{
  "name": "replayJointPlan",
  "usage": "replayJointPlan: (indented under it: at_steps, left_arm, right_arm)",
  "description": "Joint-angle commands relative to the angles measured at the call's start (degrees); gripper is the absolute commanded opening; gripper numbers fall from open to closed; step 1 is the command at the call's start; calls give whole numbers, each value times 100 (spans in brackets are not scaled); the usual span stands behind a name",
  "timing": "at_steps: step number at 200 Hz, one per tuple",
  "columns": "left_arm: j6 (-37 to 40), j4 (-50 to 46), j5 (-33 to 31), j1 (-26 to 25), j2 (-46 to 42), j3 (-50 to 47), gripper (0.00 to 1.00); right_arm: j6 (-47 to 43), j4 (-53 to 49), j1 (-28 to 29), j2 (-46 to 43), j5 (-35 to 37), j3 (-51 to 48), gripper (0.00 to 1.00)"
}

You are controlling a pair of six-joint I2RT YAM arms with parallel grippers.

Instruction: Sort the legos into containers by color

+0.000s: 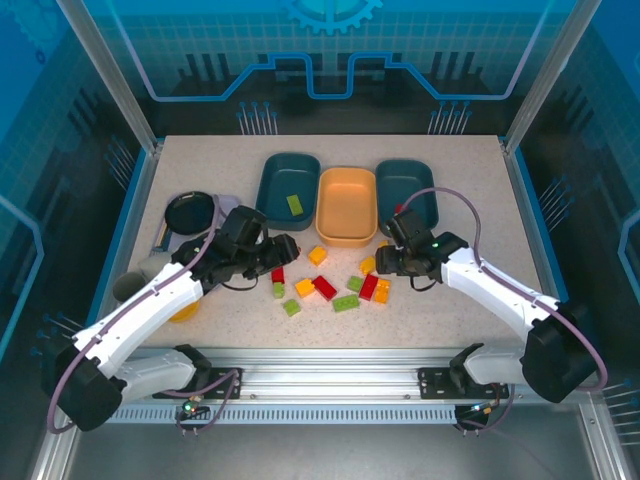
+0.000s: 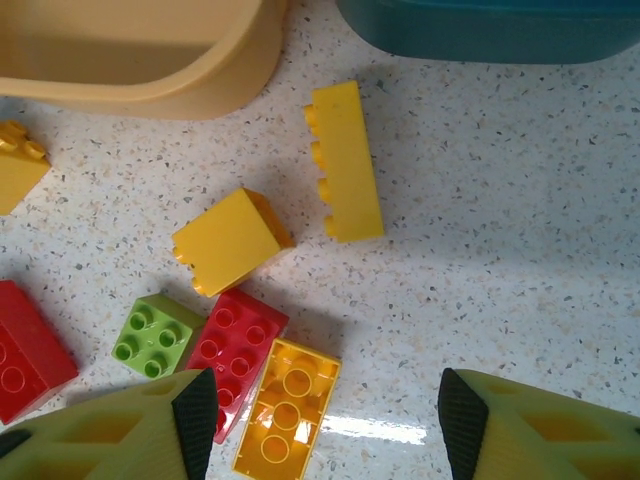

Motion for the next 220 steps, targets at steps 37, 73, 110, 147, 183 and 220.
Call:
replayJointPlan:
  at_steps: [37,73,110,147,183,220]
  left_arm:
    - [77,-224,20,302,266,834,74]
    - [138,-134,47,305,492,1130,73]
    - [137,111,264,270,407,904,73]
    - [61,258,437,187,206,527,73]
    - [-103,342,420,31,111,310,73]
    - [-132,323,393,-57,118,329,73]
  right_arm:
    - [-376,-244,-582,-514,543,863,63]
    - [-677,-330,-880,-255,240,1205,62]
    - [-622,-236,-669,518,-337,888,58]
    - [-772,174,-522,1342,-435,774,58]
    - [-882,376,-623,2154,-417,1034,53]
    - [-1037,447,-681,2750,-379,1308,48]
